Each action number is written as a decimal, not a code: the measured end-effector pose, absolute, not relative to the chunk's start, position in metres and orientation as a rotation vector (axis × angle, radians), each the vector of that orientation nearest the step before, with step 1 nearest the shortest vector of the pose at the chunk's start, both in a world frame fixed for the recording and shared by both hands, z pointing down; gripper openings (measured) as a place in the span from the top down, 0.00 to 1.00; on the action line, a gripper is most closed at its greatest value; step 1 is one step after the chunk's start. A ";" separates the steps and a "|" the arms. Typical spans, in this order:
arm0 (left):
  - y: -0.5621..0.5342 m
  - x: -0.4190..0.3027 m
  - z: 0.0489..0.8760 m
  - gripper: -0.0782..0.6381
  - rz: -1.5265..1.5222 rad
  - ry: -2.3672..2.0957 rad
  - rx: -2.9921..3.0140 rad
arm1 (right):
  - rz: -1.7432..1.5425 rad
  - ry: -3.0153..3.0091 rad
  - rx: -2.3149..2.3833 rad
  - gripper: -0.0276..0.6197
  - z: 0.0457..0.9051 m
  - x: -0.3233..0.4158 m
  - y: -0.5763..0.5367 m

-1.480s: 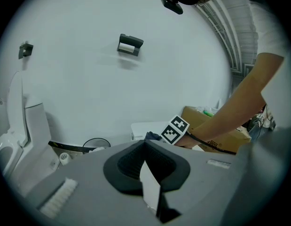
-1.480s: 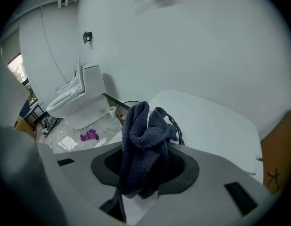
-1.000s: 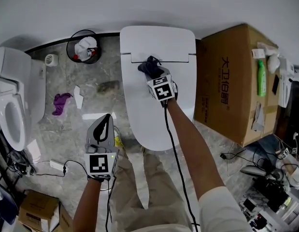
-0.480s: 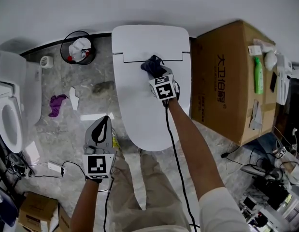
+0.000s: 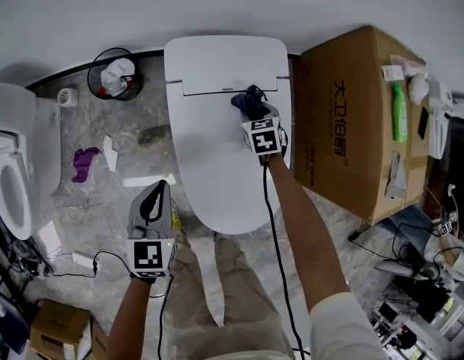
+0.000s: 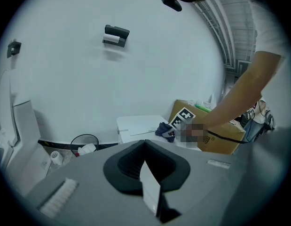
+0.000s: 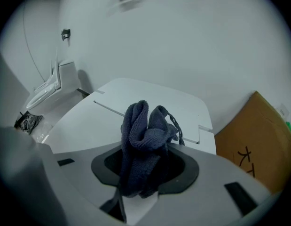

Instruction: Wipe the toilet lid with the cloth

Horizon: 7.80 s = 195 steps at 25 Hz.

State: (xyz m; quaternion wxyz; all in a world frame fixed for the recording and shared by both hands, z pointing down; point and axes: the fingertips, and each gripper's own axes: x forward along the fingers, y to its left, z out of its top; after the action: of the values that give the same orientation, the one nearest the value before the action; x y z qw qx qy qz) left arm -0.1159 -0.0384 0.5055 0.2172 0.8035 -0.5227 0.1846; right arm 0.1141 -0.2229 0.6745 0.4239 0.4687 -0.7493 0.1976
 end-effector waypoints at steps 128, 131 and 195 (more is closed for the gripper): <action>0.017 -0.094 0.505 0.89 0.616 -1.420 2.223 | 0.607 -1.790 1.281 0.72 0.679 0.180 -0.146; 0.019 -0.086 0.506 0.89 0.622 -1.416 2.227 | 0.608 -1.773 1.304 0.72 0.679 0.200 -0.144; 0.089 -0.119 0.528 0.89 0.581 -1.409 2.045 | 0.658 -2.121 0.821 0.72 0.677 -0.093 -0.043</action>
State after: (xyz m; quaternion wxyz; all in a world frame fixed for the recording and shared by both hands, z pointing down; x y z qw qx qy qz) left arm -0.1192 0.0890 0.5275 0.2912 0.7670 -0.5286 0.2180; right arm -0.0929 -0.0427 0.6769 0.3773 0.3210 -0.8297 0.2575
